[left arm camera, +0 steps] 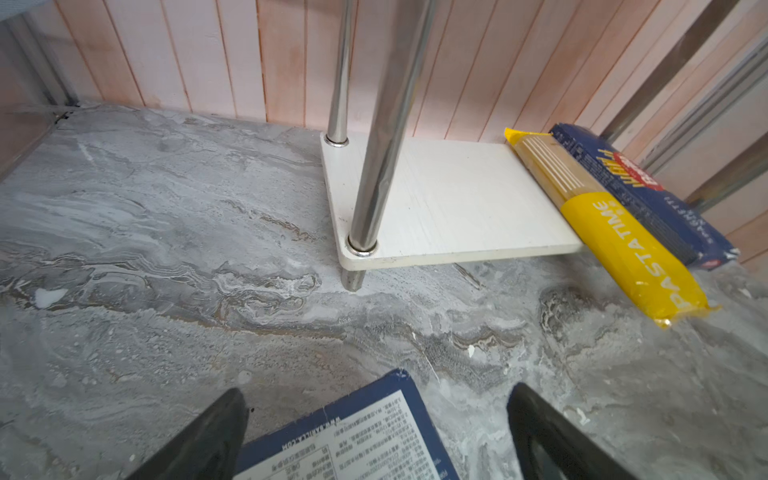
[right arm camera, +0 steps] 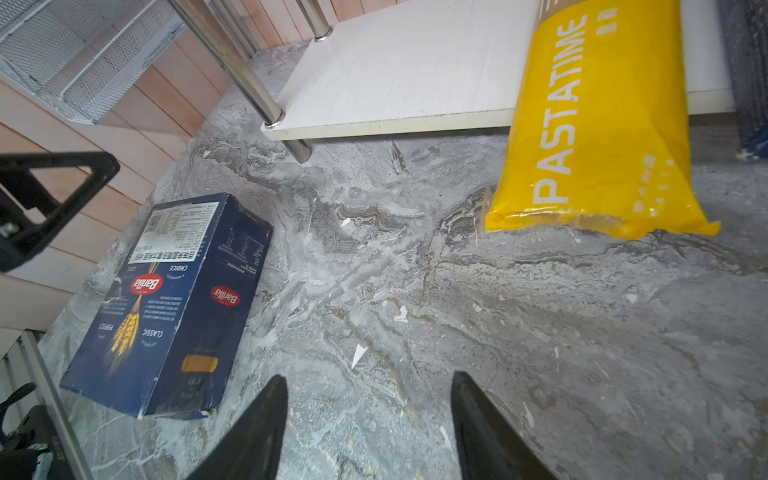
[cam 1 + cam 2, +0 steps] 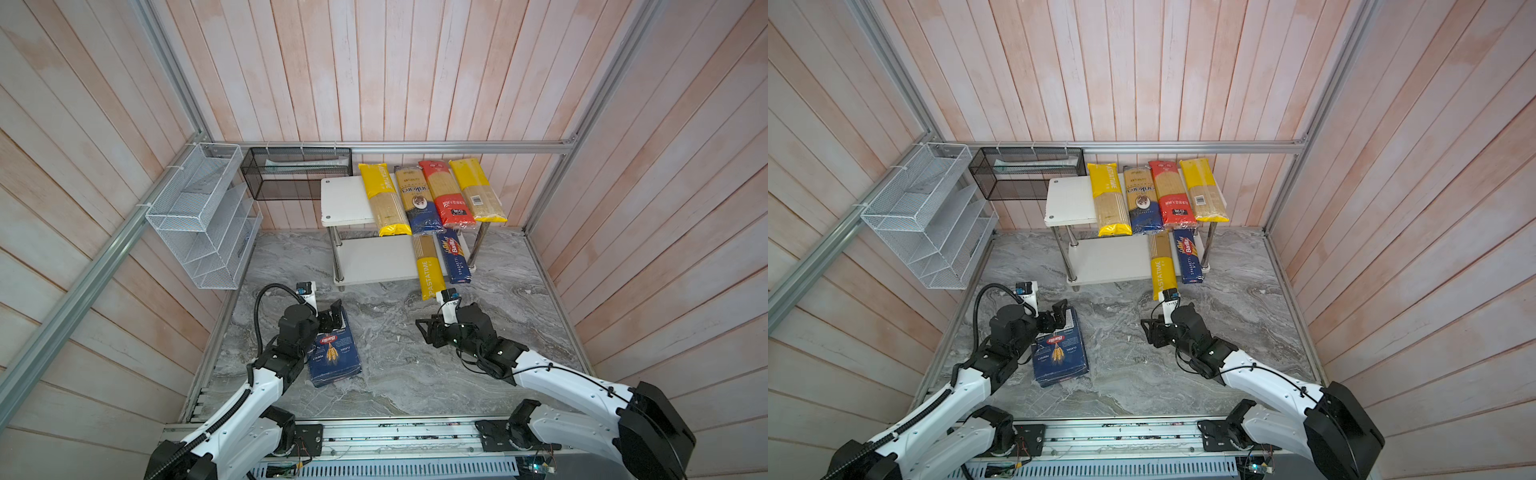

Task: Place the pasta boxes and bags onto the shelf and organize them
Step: 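Open the right gripper and withdraw it from the Pastatime bag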

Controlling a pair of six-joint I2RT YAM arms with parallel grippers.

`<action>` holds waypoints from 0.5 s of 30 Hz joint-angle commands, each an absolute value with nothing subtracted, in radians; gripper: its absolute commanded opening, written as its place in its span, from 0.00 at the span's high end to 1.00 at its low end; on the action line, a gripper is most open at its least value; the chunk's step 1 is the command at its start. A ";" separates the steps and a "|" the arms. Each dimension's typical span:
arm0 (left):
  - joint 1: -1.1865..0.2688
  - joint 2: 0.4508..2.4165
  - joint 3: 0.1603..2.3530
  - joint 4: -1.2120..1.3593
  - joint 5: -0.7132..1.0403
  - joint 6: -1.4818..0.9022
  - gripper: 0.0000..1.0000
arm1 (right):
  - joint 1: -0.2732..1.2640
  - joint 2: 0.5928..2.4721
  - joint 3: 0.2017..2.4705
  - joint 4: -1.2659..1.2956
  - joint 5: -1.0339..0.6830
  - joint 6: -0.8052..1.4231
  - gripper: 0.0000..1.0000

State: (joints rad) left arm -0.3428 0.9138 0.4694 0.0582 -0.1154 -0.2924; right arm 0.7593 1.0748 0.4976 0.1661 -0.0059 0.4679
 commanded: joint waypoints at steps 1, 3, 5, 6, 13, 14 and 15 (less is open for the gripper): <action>-0.339 0.867 0.549 -0.141 -0.164 -0.412 0.00 | 0.776 1.021 0.469 0.200 -0.016 0.461 0.37; -0.339 0.838 0.562 -0.233 -0.190 -0.478 0.00 | 0.778 0.999 0.437 0.248 -0.039 0.468 0.37; -0.339 0.821 0.589 -0.356 -0.195 -0.526 0.00 | 0.779 0.989 0.410 0.294 -0.059 0.474 0.37; -0.339 0.816 0.600 -0.424 -0.214 -0.571 0.00 | 0.780 0.991 0.398 0.313 -0.065 0.474 0.37; -0.342 0.739 0.572 -0.614 -0.286 -0.736 0.00 | 0.781 1.078 0.393 0.372 -0.087 0.459 0.36; -0.342 0.739 0.571 -0.629 -0.300 -0.759 0.00 | 0.780 1.091 0.390 0.386 -0.094 0.460 0.37; -0.345 0.739 0.566 -0.625 -0.306 -0.778 0.00 | 0.781 1.110 0.386 0.407 -0.103 0.463 0.36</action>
